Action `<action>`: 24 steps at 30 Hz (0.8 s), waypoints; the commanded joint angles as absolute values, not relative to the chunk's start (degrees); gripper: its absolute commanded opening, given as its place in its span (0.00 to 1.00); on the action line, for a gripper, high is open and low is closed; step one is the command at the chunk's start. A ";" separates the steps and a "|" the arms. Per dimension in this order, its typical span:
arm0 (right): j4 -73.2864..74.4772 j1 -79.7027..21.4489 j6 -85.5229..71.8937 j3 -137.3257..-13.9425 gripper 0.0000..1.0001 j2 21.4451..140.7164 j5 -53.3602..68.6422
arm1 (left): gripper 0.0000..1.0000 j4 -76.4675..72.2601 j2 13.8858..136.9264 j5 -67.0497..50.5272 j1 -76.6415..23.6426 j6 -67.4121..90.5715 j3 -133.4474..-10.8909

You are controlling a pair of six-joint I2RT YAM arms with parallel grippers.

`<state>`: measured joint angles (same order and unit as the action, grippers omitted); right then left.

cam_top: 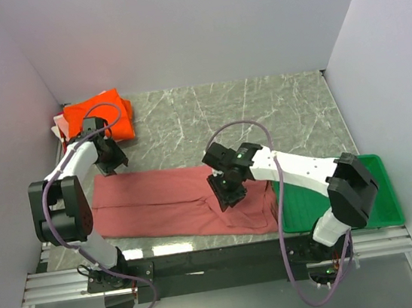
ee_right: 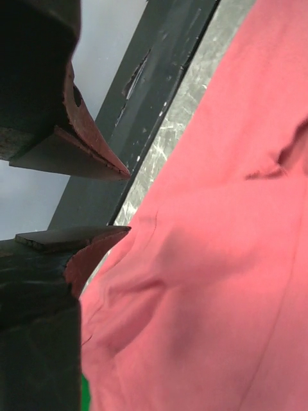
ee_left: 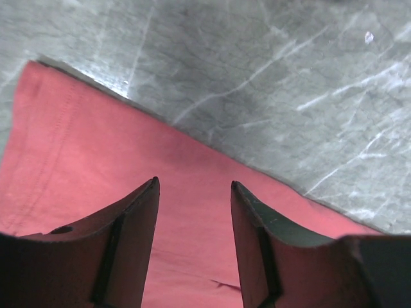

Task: Fold and stack the t-shirts
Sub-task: Fold the tshirt

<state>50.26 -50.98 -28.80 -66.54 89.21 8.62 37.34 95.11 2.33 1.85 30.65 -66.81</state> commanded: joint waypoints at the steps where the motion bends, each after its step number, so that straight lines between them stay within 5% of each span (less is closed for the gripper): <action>1: 46.77 -53.17 -28.03 -67.41 0.42 89.64 7.91 | 0.54 35.42 92.55 -1.48 1.93 30.24 -65.66; 19: 44.82 -60.73 -39.64 -65.04 0.46 100.02 -5.00 | 0.54 36.30 88.42 -3.60 1.93 25.93 -60.91; 24: 45.88 -60.73 -40.87 -64.60 0.35 101.25 -6.77 | 0.54 36.21 88.94 -4.22 2.02 25.66 -61.26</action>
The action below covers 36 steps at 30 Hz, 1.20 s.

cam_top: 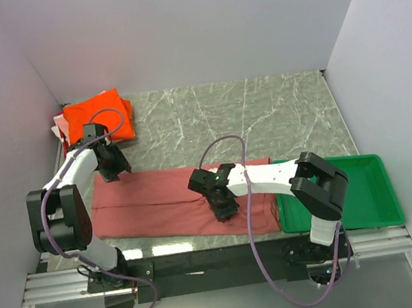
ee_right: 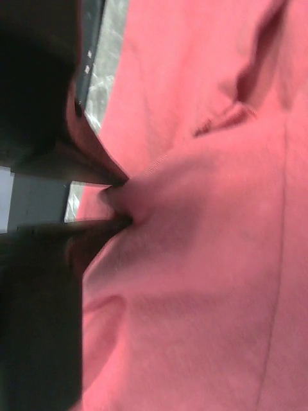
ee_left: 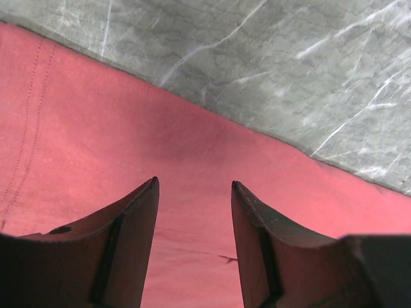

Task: Fold and stack the t-shirts
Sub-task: Fold the tshirt

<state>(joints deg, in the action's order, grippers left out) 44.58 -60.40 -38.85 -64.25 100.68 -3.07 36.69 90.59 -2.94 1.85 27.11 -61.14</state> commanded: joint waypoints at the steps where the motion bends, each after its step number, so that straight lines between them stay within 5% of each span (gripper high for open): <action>1: 46.23 -60.56 -41.04 -64.51 0.30 101.51 -6.85 | 0.54 36.12 89.29 -4.31 2.02 25.66 -61.52; 5: 48.69 -60.56 -40.61 -66.35 0.13 100.90 -7.12 | 0.54 36.21 90.26 -4.92 2.11 25.84 -62.31; 9: 50.62 -58.72 -39.29 -68.03 0.12 97.30 -2.21 | 0.54 36.47 90.53 -4.92 2.28 25.75 -62.84; 15: 46.77 -50.02 -35.95 -62.59 0.14 89.04 9.31 | 0.54 36.39 89.48 -4.22 2.55 25.31 -61.96; 20: 49.21 -43.86 -33.32 -61.25 0.31 86.66 3.26 | 0.53 36.47 89.30 -4.48 2.64 25.22 -61.35; 30: 52.56 -52.37 -31.64 -74.78 0.38 87.37 -1.23 | 0.53 36.12 89.12 -5.45 2.64 25.58 -60.91; 36: 45.10 -55.72 -29.45 -72.34 0.37 89.64 9.13 | 0.53 35.95 89.12 -5.54 2.64 25.14 -60.03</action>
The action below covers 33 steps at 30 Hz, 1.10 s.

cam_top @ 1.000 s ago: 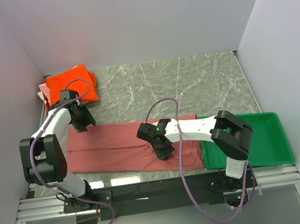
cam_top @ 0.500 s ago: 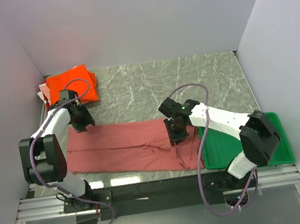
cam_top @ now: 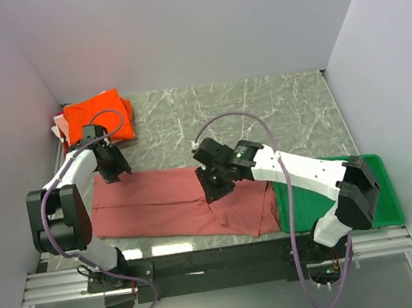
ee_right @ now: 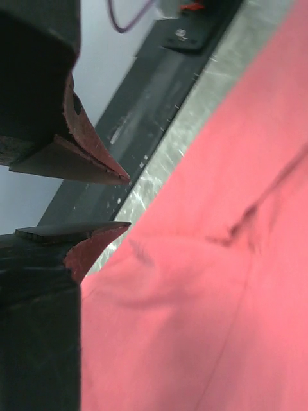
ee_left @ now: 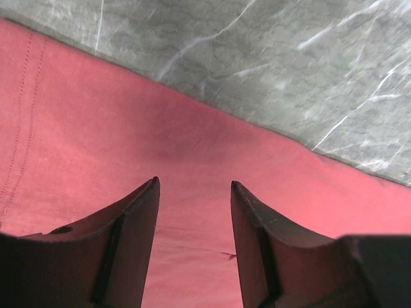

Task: Fold and stack the t-shirts
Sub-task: Fold the tshirt

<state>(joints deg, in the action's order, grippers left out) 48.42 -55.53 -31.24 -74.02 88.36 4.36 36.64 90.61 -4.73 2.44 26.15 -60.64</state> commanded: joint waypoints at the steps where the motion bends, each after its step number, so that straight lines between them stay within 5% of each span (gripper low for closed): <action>1: 44.22 -56.16 -28.66 -71.12 0.37 90.26 9.92 | 0.53 35.95 89.21 -5.54 2.64 25.14 -60.03; 18: 40.61 -56.60 -22.76 -70.50 0.37 103.89 18.11 | 0.54 35.16 89.91 -6.33 2.64 24.08 -58.80; 33: 46.76 -56.08 -33.92 -69.52 0.36 102.57 -9.13 | 0.54 34.63 89.21 -5.80 2.64 23.64 -57.30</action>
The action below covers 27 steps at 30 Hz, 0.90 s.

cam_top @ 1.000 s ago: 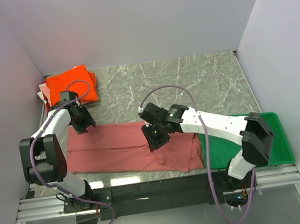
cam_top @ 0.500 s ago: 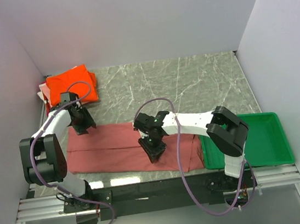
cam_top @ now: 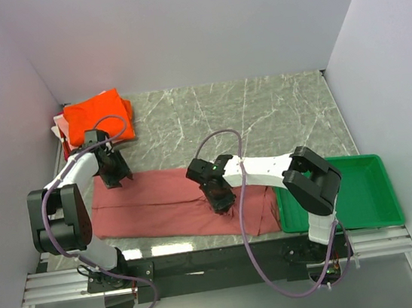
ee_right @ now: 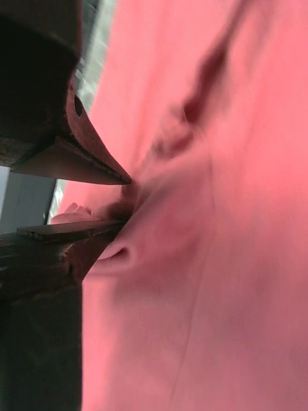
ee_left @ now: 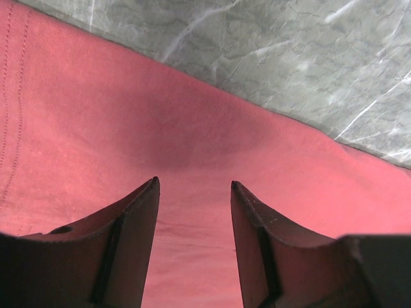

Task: Fold and stack the t-shirts
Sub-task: Fold the tshirt

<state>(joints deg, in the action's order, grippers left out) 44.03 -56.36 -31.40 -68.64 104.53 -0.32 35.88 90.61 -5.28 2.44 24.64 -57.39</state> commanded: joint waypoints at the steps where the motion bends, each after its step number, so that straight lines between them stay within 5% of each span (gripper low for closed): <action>1: 47.02 -55.99 -34.10 -69.61 0.36 102.31 -9.92 | 0.54 34.63 89.12 -5.80 2.64 23.64 -57.30; 13: 47.46 -54.14 -32.79 -69.96 0.34 102.22 -12.84 | 0.54 34.19 89.12 -5.19 2.64 23.47 -56.34; 20: 46.93 -54.14 -31.73 -68.90 0.11 100.99 -6.26 | 0.54 34.19 89.12 -4.75 2.64 23.47 -55.99; 27: 51.50 -53.70 -29.62 -72.42 0.07 98.26 5.85 | 0.54 34.89 89.03 -4.57 2.64 23.03 -56.16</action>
